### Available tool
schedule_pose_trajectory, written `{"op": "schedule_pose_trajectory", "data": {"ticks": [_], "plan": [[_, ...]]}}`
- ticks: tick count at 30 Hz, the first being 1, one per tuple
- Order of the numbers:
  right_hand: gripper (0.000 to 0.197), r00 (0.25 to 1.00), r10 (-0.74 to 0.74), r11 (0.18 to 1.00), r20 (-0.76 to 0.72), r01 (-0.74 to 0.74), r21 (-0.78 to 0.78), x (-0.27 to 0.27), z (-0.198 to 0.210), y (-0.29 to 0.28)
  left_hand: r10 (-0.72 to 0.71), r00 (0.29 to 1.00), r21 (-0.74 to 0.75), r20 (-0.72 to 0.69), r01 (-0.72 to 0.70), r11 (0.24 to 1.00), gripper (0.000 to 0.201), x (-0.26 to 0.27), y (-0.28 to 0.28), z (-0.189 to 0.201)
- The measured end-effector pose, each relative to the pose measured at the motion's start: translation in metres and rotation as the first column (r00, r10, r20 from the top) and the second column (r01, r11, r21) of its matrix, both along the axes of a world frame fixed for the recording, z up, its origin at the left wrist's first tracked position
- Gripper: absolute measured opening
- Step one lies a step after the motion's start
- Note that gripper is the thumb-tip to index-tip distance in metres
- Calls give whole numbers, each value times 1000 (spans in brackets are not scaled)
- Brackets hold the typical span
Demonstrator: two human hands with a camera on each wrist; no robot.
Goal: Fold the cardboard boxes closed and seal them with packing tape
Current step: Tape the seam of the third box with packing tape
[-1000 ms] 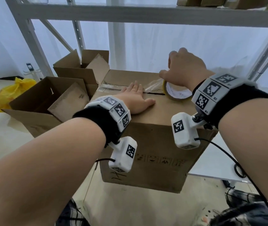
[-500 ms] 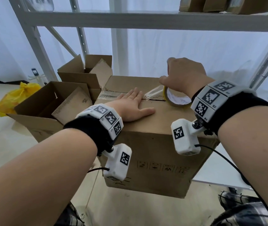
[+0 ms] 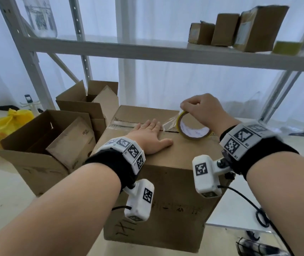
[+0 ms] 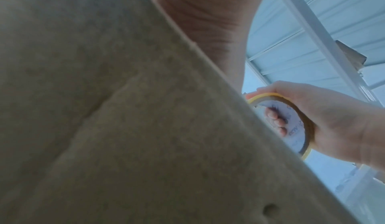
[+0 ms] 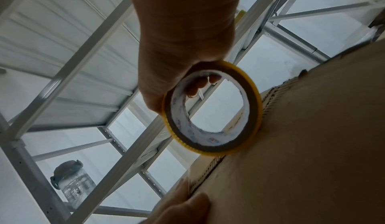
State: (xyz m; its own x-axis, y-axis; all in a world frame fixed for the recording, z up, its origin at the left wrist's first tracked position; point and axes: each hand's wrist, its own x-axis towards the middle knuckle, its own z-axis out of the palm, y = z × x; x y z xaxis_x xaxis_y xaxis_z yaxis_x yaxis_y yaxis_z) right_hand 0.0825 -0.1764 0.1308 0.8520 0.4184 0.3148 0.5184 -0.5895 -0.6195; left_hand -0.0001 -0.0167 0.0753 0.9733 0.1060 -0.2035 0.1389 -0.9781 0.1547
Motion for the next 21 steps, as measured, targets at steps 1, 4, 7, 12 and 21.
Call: {"op": "schedule_pose_trajectory", "data": {"ticks": [1, 4, 7, 12, 21], "plan": [[15, 999, -12, 999, 31, 13, -40, 2, 0, 2, -1, 1000, -2, -4, 1, 1000, 83, 3, 1, 2], [22, 994, -21, 988, 107, 37, -149, 8, 5, 7, -3, 1000, -3, -6, 3, 1000, 82, 15, 4, 8], [30, 986, -16, 978, 168, 51, -204, 16, 9, 12, 4, 999, 4, -33, -4, 1000, 82, 30, 9, 14], [39, 996, -65, 971, 66, 78, -224, 35, 18, 12, 13, 999, -1, -39, -13, 1000, 84, 43, 15, 21], [19, 1000, -19, 971, 12, 22, -239, 25, 6, 8, -16, 999, 27, 28, 16, 1000, 89, 4, 6, -3]]}}
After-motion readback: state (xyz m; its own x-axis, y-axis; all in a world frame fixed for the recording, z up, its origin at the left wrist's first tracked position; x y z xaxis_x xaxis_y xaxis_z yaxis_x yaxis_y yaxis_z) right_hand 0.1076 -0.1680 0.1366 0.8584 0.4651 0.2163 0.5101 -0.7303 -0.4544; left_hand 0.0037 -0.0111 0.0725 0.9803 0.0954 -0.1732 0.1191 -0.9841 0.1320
